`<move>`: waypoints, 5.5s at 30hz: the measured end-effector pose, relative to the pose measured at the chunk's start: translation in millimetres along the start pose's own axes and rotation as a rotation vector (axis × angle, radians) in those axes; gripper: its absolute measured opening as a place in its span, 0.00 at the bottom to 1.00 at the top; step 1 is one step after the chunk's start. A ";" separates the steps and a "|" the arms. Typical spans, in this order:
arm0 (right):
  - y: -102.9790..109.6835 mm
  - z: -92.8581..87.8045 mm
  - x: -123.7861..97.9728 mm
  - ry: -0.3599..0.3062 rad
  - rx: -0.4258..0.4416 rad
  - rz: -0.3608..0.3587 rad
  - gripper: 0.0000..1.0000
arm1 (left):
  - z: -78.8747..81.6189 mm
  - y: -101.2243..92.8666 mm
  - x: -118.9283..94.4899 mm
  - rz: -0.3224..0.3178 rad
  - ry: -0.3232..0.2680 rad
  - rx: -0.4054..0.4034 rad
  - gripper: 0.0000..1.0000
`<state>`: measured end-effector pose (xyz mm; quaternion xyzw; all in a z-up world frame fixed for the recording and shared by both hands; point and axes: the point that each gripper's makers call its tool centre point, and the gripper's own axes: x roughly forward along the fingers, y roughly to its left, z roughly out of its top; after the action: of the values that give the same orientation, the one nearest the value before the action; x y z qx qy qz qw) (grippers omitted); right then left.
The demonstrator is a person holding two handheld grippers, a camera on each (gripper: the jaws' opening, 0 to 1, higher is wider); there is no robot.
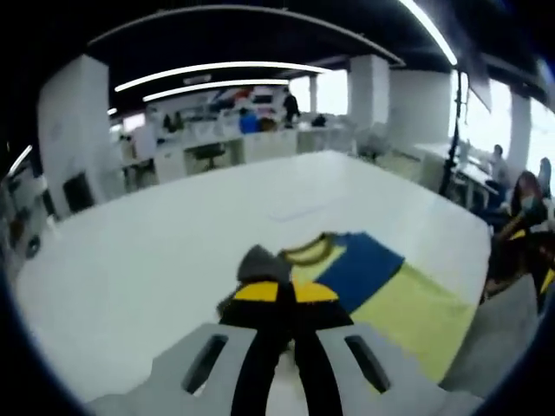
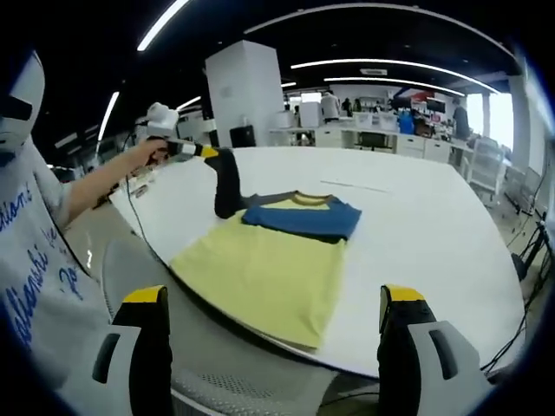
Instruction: Fold the garment on the visible template until the final outline fits inside the template.
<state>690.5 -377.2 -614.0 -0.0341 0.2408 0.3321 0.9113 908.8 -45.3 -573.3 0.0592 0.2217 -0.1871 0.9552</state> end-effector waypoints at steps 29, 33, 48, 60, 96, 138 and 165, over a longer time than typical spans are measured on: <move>-13.5 -5.7 -2.0 0.009 -0.006 0.008 1.00 | 47.9 -50.8 38.1 -0.070 -0.045 0.049 0.00; -14.9 -3.7 1.8 0.007 -0.014 0.004 1.00 | 53.7 -56.8 43.2 -0.073 -0.050 0.056 0.00; -18.5 -12.1 4.3 0.065 -0.096 0.029 1.00 | 68.7 -83.1 64.7 -0.084 -0.077 0.045 0.00; -23.2 -14.5 4.5 0.076 -0.140 0.059 1.00 | 72.3 -106.0 88.6 -0.103 -0.077 0.038 0.00; -38.0 -24.8 -6.4 0.068 -0.122 0.092 1.00 | 42.6 -149.2 165.3 -0.132 -0.005 -0.007 0.00; -51.9 -37.7 -5.4 0.109 -0.074 0.065 1.00 | -32.4 -219.4 237.7 -0.280 0.204 -0.057 0.00; -51.9 -45.1 -1.9 0.134 -0.065 0.058 1.00 | -65.0 -241.0 243.5 -0.323 0.280 -0.069 0.04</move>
<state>702.7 -428.6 -657.9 -0.0788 0.2914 0.3631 0.8815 992.7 -335.6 -747.3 0.0157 0.3653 -0.3200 0.8740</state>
